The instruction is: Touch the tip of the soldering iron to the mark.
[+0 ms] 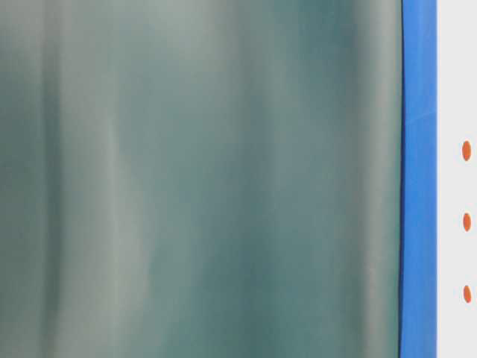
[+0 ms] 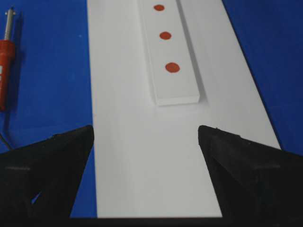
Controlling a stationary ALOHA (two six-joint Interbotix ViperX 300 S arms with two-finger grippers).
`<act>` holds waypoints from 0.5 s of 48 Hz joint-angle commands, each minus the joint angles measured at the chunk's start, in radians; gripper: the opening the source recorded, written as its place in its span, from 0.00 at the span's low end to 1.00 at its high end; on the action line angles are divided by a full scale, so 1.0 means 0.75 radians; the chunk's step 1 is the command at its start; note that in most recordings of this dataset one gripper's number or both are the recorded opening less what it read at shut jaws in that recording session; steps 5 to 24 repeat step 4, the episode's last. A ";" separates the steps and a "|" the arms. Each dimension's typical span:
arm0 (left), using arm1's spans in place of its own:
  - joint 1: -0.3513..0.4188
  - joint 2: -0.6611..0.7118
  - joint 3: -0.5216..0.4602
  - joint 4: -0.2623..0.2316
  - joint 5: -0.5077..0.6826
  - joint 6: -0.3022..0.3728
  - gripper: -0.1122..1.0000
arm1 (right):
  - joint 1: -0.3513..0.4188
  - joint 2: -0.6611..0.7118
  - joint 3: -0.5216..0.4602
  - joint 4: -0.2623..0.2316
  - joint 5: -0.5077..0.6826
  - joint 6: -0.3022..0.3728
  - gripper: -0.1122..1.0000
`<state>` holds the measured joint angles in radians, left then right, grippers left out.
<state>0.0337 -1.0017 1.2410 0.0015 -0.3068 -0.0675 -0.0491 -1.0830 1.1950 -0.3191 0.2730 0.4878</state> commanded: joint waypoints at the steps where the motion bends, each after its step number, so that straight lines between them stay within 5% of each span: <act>1: -0.002 0.010 -0.012 0.002 -0.010 0.000 0.12 | 0.000 0.012 -0.014 0.006 -0.012 0.002 0.87; 24: -0.002 0.012 -0.012 0.000 -0.010 -0.002 0.12 | 0.000 0.012 -0.014 0.006 -0.010 0.002 0.87</act>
